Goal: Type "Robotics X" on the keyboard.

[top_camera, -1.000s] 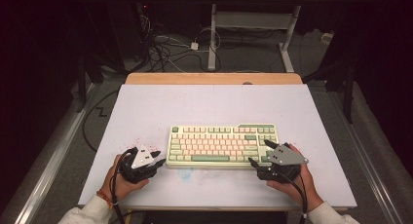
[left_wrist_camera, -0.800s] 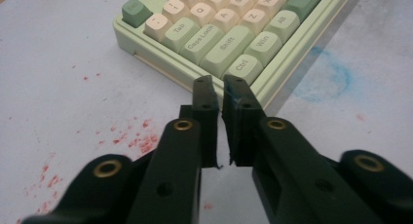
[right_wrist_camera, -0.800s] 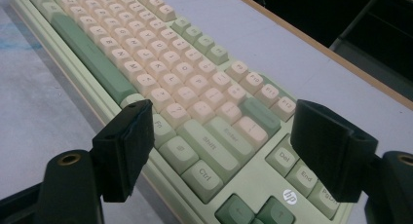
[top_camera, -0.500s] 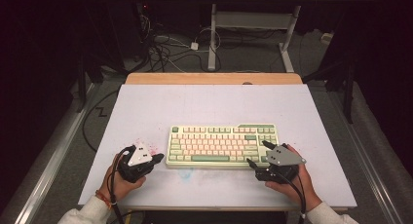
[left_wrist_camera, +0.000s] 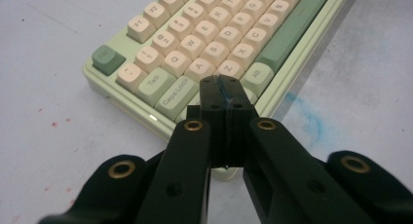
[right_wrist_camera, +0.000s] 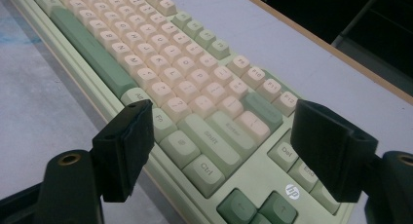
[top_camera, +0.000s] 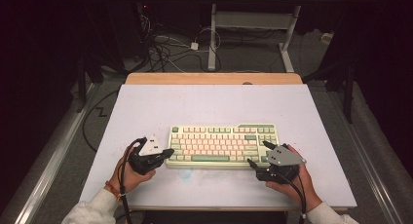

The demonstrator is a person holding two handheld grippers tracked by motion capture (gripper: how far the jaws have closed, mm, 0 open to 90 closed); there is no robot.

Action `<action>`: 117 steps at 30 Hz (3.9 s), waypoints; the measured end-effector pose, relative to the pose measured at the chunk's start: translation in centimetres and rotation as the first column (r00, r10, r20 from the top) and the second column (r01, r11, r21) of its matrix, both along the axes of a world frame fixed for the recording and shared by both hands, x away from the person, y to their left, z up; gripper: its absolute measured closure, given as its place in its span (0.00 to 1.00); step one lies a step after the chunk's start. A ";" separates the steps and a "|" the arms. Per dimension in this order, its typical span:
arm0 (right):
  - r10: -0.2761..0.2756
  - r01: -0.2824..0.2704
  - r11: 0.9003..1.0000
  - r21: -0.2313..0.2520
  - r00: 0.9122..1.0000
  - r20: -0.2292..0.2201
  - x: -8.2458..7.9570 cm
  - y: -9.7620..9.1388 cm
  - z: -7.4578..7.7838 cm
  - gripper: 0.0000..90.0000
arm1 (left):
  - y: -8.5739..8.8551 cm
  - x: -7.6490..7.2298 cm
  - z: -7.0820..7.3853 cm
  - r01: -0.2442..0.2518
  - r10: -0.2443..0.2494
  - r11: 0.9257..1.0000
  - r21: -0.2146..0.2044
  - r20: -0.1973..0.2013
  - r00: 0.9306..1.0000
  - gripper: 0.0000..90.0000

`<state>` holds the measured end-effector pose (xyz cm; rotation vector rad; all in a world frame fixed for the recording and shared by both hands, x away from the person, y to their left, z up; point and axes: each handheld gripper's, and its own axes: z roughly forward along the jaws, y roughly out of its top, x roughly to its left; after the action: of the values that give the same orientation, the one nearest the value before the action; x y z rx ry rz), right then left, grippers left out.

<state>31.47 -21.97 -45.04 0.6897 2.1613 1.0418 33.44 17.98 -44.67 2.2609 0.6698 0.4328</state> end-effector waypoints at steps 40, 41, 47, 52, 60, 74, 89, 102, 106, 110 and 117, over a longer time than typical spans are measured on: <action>-0.003 0.003 1.000 -0.004 1.000 0.003 -0.2 -0.3 0.1 0.27 | -5.8 3.8 0.6 0.100 -0.097 0.991 0.089 -0.031 0.995 0.97; -0.004 0.004 1.000 -0.005 1.000 0.003 -0.2 -0.3 0.1 0.27 | -5.9 3.9 0.6 0.100 -0.098 0.991 0.088 -0.030 0.995 0.97; -0.005 0.005 1.000 -0.004 1.000 0.004 -0.2 -0.3 0.1 0.26 | -6.3 4.2 0.8 0.107 -0.105 0.990 0.093 -0.029 0.994 0.97; -0.006 0.006 1.000 -0.003 1.000 0.004 -0.2 -0.4 0.1 0.26 | -6.5 4.4 0.6 0.110 -0.107 0.989 0.103 -0.038 0.994 0.97; -0.008 0.008 1.000 -0.003 1.000 0.002 -0.1 -0.5 0.0 0.26 | -6.5 4.5 0.4 0.115 -0.109 0.987 0.108 -0.056 0.992 0.97; -0.004 0.004 1.000 -0.007 1.000 -0.009 -0.2 -0.5 -0.2 0.26 | -6.6 4.6 -0.2 0.117 -0.108 0.984 0.134 -0.077 0.991 0.97; -0.002 0.002 1.000 -0.014 1.000 -0.006 -0.2 -0.4 -0.2 0.26 | -6.2 5.5 -0.4 0.075 -0.065 0.987 0.144 -0.069 0.995 0.97; -0.007 0.007 1.000 -0.018 1.000 -0.006 -0.3 -0.5 -0.2 0.26 | -6.3 5.4 -0.7 0.078 -0.068 0.985 0.151 -0.073 0.995 0.97; -0.008 0.008 1.000 -0.015 1.000 -0.004 -0.3 -0.6 -0.2 0.26 | -6.3 5.2 -0.5 0.075 -0.067 0.986 0.152 -0.058 0.996 0.97; -0.010 0.010 1.000 -0.013 1.000 -0.001 -0.3 -0.7 -0.1 0.26 | -6.4 4.8 0.0 0.076 -0.073 0.985 0.155 -0.026 0.997 0.97; -0.016 0.016 1.000 -0.005 1.000 0.007 -0.3 -0.9 0.1 0.26 | -6.2 4.4 0.9 0.065 -0.069 0.988 0.139 0.026 0.997 0.97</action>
<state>31.19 -22.90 -44.90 0.6996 2.1483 1.0290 37.82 11.78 -43.80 2.3943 0.5609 0.4936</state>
